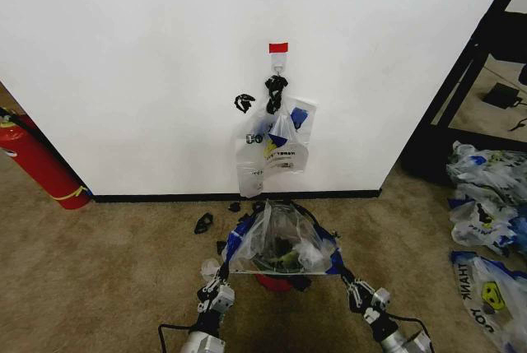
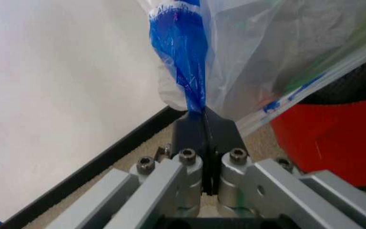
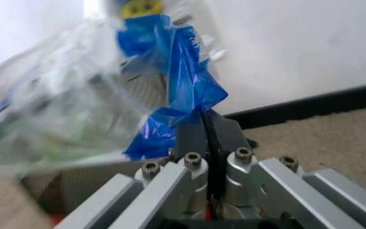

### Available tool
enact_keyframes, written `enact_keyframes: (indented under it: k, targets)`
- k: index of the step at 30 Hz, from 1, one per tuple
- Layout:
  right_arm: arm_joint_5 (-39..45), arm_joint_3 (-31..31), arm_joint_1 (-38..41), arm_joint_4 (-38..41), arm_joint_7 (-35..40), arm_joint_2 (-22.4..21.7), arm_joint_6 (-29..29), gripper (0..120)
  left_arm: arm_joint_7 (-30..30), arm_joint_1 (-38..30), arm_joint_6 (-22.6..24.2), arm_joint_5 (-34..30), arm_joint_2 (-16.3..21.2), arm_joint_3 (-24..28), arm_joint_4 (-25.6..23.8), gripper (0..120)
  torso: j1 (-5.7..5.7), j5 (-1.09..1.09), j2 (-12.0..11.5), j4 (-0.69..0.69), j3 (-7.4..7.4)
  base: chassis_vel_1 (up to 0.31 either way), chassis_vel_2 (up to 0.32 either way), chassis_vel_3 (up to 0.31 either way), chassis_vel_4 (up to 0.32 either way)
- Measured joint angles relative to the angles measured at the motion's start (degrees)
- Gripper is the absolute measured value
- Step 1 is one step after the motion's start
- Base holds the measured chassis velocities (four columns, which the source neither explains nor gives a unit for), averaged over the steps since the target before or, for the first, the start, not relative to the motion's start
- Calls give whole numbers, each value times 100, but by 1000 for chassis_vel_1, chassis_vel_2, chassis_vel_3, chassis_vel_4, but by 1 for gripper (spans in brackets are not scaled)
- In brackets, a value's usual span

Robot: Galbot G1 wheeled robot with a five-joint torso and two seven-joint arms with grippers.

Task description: Pick up the garbage bag from the wall and place it over the trash bin.

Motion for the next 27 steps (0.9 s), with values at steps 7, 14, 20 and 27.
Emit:
enact_keyframes:
  k: [7,14,20,27]
  targets:
    - [28,-56,304,-281,223,249,-164,0,4,-56,7,-16,-8,-5,180,0,0,0,0,0,0,0,0,0,0]
    - [-440,-104,380,-444,230,310,-320,4,15,-113,10,-70,26,-18,250,0,0,1,0,0,0,0,0,0,0]
    - [-499,-16,243,-157,73,112,-372,29,193,-108,-360,-307,27,58,51,10,0,1,0,0,0,0,0,0,0]
    - [-633,382,21,90,-728,-330,-360,56,322,80,-355,-299,343,-29,-155,34,0,1,0,1,0,0,0,0,0]
